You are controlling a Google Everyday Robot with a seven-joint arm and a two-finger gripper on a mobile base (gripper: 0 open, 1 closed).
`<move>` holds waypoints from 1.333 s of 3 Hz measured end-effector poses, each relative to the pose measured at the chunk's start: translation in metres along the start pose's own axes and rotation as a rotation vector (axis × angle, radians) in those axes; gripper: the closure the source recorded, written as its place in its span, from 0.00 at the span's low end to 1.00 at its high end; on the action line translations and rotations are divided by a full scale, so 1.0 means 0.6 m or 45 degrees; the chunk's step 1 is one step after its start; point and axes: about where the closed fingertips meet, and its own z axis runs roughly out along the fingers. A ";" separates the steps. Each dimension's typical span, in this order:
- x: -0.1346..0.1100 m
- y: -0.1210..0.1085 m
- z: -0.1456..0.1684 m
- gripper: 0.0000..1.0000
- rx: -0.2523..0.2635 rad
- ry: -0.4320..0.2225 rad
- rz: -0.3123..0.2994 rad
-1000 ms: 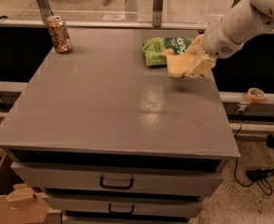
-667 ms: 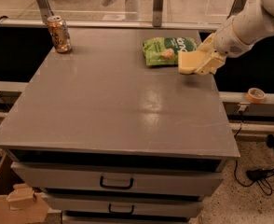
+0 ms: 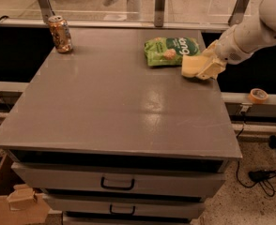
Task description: Move sponge near green rice chip bag
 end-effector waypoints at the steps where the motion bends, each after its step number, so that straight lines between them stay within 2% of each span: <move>1: -0.013 0.000 0.036 0.04 -0.016 -0.029 0.014; 2: -0.022 -0.001 0.043 0.00 -0.022 -0.039 0.010; 3: -0.022 -0.001 0.042 0.00 -0.022 -0.039 0.010; 4: -0.030 0.005 -0.018 0.00 0.046 -0.093 -0.025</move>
Offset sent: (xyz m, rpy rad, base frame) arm 0.0253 0.0397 -0.0173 0.0516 0.0050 0.0371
